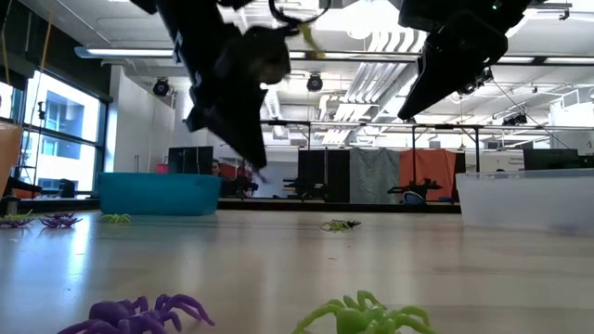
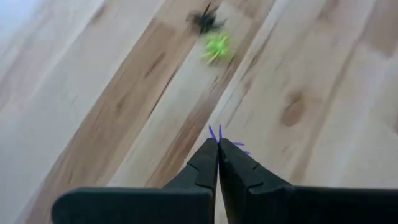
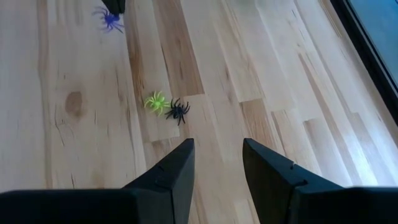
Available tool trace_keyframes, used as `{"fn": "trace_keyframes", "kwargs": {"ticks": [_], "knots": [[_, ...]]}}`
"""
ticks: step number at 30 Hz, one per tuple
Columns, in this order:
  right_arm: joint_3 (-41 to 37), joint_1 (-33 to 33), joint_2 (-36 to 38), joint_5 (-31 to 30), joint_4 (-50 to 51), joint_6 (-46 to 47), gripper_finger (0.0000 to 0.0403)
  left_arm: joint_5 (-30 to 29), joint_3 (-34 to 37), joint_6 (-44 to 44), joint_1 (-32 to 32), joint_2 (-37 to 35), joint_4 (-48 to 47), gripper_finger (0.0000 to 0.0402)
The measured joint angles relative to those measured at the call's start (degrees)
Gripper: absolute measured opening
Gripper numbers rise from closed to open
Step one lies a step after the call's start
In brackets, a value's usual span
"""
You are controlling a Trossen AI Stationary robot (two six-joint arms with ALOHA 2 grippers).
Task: Sort Halloween decoration
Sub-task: Put the violet spider toy into the transparent bin
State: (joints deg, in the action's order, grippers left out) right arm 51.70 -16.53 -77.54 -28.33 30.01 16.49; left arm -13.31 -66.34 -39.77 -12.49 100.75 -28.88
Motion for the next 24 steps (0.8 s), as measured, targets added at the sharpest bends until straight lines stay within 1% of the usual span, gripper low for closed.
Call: {"fn": "trace_keyframes", "kwargs": {"ticks": [7, 11, 15, 18, 22, 24], "knots": [[0.0, 0.0, 0.0, 0.0, -0.8, 0.0, 0.013, -1.2, 0.0, 0.6, -1.4, -4.8, 0.6, 0.0], [0.0, 0.0, 0.0, 0.0, -2.1, 0.1, 0.013, -3.8, -0.1, 1.0, -2.4, -6.7, 1.5, 0.0], [0.0, 0.0, 0.0, 0.1, -5.9, 0.0, 0.013, -6.2, -0.1, 2.0, -3.1, -8.1, 2.7, 0.0], [0.0, 0.0, 0.0, 1.4, -7.1, 0.2, 0.013, -8.4, -0.1, 3.4, -3.4, -9.2, 3.3, 0.0], [0.0, 0.0, 0.0, 0.9, -8.9, 4.5, 0.013, -11.7, -0.1, 6.1, -3.4, -9.7, 4.5, 0.0], [0.0, 0.0, 0.0, 2.3, -9.0, 7.0, 0.013, -12.8, -0.1, 7.7, -3.3, -9.7, 5.2, 0.0]]}}
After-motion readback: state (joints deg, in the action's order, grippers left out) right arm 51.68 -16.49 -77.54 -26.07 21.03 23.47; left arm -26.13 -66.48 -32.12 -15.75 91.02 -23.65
